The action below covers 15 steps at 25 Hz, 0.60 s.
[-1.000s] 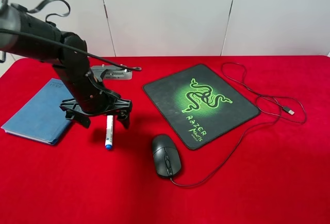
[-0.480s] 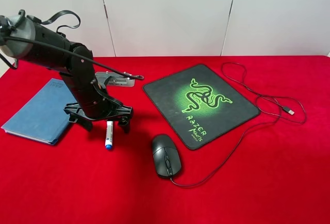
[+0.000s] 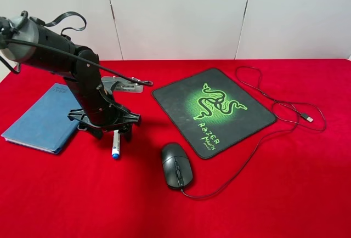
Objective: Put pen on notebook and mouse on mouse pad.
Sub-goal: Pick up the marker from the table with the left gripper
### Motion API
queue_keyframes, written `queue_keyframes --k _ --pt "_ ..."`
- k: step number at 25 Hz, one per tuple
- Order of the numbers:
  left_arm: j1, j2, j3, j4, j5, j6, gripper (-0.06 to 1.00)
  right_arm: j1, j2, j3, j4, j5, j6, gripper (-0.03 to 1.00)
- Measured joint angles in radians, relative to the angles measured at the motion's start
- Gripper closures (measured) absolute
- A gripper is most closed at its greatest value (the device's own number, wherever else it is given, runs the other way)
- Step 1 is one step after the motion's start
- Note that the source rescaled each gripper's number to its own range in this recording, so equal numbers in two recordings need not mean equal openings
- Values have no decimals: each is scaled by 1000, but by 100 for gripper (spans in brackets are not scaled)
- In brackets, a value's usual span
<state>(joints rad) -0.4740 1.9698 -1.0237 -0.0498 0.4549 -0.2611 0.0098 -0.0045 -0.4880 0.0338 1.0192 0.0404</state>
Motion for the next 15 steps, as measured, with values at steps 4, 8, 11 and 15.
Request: queue_keyframes --k 4,8,11,15 --pt "0 0 0 0 5 0 46 0 0 0 0 0 0 -3" --pt "0 1 0 -1 10 0 64 0 0 0 0 0 0 -3" --pt "0 1 0 -2 15 0 77 0 0 0 0 0 0 -3" --pt "0 2 0 -3 19 0 88 0 0 0 0 0 0 -3"
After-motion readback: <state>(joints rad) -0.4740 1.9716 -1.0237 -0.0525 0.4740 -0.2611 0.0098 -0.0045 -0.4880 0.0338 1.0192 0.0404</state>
